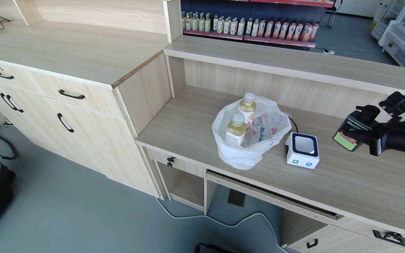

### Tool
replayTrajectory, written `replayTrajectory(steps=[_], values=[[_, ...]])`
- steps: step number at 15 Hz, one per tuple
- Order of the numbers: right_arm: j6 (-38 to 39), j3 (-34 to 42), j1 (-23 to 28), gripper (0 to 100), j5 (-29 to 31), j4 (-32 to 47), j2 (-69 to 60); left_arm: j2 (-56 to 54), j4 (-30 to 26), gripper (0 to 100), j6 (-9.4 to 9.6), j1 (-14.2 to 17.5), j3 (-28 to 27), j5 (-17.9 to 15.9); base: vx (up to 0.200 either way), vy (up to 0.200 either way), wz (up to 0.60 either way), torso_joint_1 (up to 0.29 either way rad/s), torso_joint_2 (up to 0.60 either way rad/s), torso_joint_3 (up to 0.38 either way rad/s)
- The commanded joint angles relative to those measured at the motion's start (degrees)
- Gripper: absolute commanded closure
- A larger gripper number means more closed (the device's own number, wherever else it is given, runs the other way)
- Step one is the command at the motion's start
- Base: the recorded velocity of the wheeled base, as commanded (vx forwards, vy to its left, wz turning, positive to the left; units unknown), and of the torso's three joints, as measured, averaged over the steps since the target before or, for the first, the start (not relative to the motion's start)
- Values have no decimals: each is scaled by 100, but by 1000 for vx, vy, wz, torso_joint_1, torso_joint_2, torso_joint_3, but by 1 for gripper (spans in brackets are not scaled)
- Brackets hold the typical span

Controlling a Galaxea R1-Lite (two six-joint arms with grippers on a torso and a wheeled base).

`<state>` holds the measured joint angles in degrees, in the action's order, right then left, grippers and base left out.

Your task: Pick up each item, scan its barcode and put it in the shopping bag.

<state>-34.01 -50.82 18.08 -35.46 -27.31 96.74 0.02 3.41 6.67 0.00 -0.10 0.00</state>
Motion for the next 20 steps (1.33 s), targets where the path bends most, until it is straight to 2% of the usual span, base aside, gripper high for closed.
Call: replayTrajectory(steps=[1,4,6,10,15,20], values=[[-528,776,574,100,-13,-38,-1360,-2,1,0,1,0,1,0,0,0,0,0,0,0],[-765,697,539,100,-57,-91,-1360,-2,1,0,-8,0,1,0,0,0,0,0,0,0],[-791,661,398,100,-66,-170,-1290,-2,1,0,1,0,1,0,0,0,600,7,7,-2],[-536,319,-156,100,119,-1110,-376,-2,1,0,1,0,1,0,0,0,600,4,2,7],[-387,-130,-490,100,119,-1374,1189,-2,1,0,1,0,1,0,0,0,0,0,0,0],[-396,-886,-876,100,119,-1391,2094,-2,1,0,1,0,1,0,0,0,0,0,0,0]])
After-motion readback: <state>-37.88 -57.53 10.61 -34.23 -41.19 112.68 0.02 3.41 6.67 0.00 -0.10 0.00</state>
